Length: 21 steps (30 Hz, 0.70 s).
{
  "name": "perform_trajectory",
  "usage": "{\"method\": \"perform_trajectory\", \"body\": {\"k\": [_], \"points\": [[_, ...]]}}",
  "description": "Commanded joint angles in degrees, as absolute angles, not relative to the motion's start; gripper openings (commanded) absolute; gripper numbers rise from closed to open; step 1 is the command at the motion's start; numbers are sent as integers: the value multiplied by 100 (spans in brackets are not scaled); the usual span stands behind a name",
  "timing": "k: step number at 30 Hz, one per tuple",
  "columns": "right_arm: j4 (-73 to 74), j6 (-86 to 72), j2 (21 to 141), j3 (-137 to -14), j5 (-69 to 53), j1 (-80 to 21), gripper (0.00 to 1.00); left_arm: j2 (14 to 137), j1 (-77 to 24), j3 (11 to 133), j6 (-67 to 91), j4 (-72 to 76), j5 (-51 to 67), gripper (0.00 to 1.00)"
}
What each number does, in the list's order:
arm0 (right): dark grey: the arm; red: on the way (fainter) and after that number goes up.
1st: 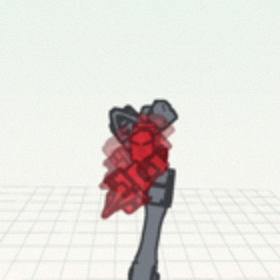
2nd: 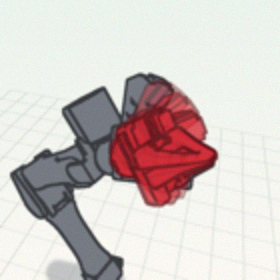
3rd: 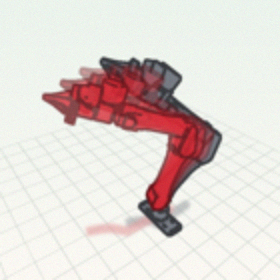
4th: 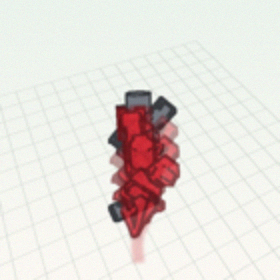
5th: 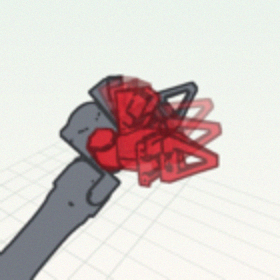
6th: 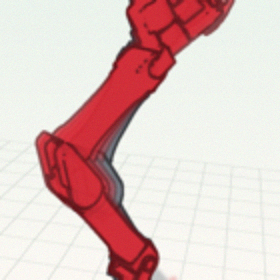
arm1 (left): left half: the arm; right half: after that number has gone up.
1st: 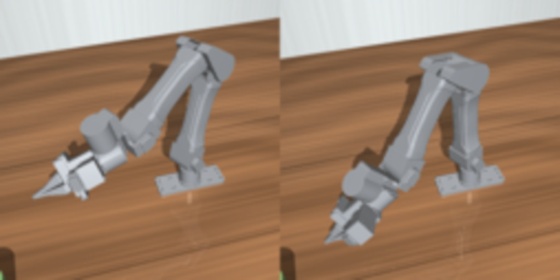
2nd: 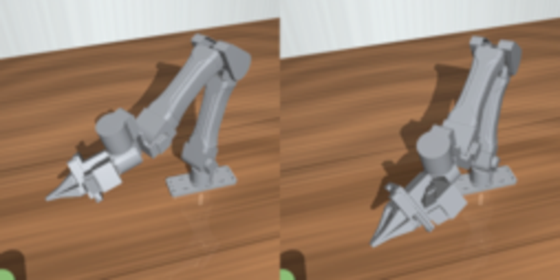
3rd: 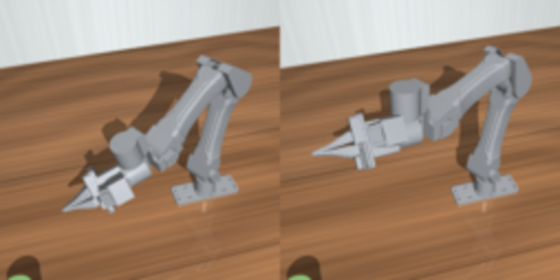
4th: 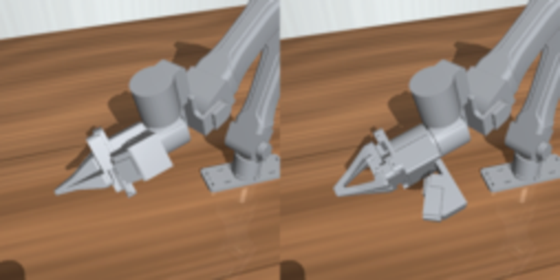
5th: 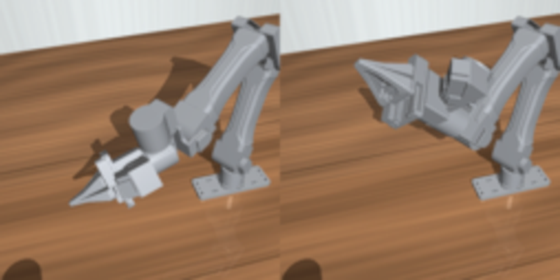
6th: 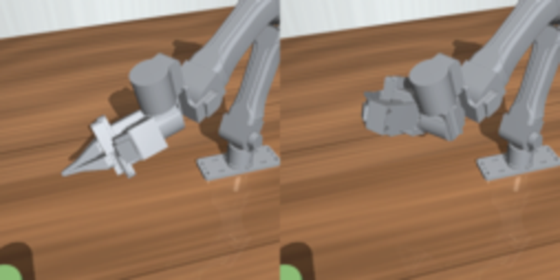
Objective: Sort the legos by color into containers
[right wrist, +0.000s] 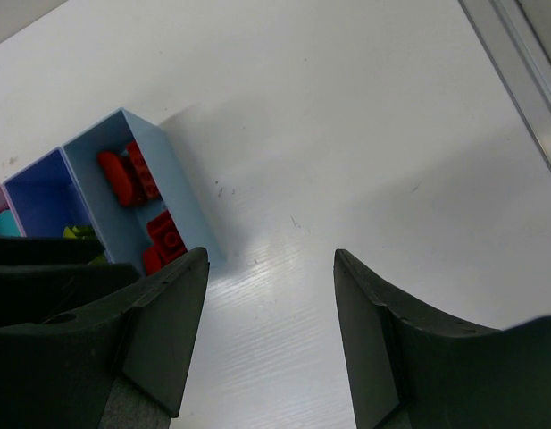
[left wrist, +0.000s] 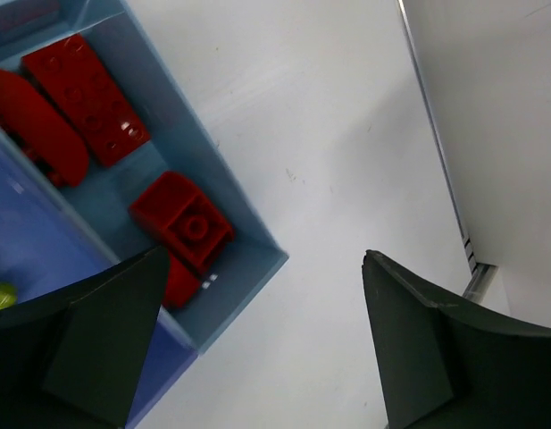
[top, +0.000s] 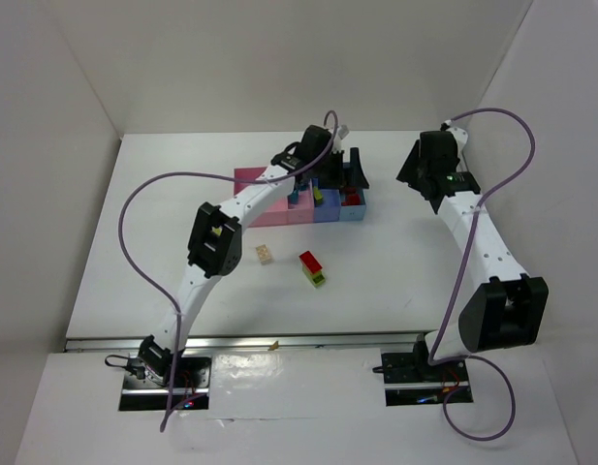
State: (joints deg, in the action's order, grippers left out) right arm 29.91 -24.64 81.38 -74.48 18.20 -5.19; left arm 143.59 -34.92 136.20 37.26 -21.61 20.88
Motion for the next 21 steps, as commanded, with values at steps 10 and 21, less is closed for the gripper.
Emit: {"method": "perform_trajectory", "body": {"k": [10,21], "points": [[2646,-2540,8209,-7479,1556,-536,66,10505,-2769,10471,2646,-3725,-728,99],[2531,-2540,8596,-7664,1318,-896,66,9035,-1871,7261,3568,-3912,-782,85]]}}
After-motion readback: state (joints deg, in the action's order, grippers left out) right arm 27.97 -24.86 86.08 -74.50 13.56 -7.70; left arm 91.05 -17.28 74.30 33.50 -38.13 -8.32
